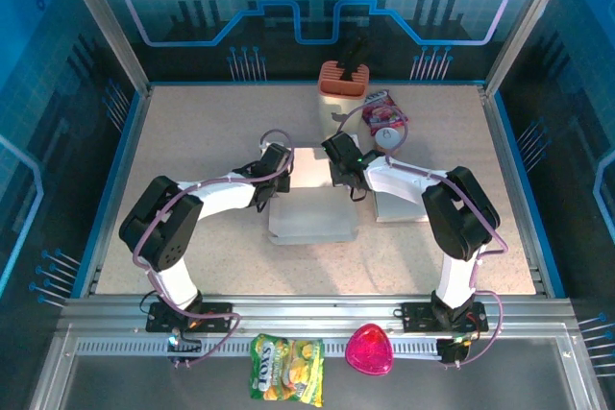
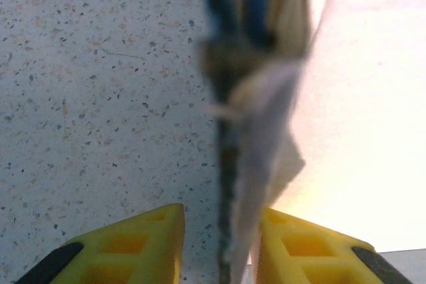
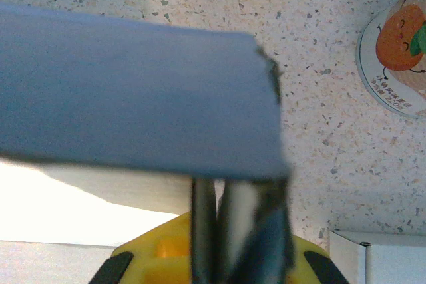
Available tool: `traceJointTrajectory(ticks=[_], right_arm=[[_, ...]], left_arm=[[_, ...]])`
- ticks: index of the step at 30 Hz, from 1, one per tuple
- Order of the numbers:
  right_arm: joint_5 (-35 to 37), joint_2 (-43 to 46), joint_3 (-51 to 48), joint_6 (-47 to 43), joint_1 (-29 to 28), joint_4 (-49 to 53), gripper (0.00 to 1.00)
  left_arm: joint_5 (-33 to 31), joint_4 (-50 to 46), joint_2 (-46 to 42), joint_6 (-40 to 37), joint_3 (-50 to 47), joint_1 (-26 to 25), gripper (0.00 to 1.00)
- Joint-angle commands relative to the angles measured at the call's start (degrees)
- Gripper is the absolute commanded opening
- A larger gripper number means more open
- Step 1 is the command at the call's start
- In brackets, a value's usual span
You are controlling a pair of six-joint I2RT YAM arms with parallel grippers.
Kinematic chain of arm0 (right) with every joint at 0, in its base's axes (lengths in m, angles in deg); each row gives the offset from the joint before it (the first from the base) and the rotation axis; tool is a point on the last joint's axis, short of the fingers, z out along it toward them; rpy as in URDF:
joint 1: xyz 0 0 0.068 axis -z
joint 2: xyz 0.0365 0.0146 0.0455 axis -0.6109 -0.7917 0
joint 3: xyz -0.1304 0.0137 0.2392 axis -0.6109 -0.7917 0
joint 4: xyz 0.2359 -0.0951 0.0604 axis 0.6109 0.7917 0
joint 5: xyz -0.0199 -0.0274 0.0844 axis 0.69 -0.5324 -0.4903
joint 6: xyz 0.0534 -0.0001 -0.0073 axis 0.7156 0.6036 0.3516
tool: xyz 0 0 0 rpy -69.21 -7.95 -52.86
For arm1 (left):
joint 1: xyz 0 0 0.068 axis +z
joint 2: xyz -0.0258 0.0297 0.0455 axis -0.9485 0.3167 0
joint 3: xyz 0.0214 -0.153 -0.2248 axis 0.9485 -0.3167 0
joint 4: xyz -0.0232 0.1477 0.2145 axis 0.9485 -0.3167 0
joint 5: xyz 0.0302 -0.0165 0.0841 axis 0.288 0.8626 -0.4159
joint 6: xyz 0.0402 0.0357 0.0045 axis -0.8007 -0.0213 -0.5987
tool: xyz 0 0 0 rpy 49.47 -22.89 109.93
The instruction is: Fold the paper box
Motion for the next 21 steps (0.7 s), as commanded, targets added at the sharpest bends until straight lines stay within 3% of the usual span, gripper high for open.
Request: traceJointTrajectory(ticks=[1,9,12,15,20,21], right_arm=[[-2.1,-2.0,1.0,-1.8,-0.6,1.6,0.0],[-2.3,-2.3,1.7,-1.6,-0.7,1.8,0.0],[-2.4,-2.4,1.9,-1.6,-0.7,1.9,0.0],[-2.4,-2.5,2.0,-1.6,-0.7,2.1,0.0],[-2.4,-2.5,2.1,-1.9,-0.8,2.1,0.0],[-2.4,-2.4,2.1,-1.9,-0.8,2.1,0.0]], left_arm=[[0.0,2.0,-1.9,-1.7,0.0,0.1,0.3],[-6.9,-3.0,0.7,3.3,1.7,-0.8,0.0],[-13.0,-5.9,1.5,9.4,1.2,-2.3,0.0],[-14.4,-7.1,2.6,13.3,1.0,-3.1,0.0],[-13.7,-7.9,2.4,12.0,2.6,-3.8,0.0],[-13.2,-7.2,1.6,10.9,2.5,-3.7,0.05]])
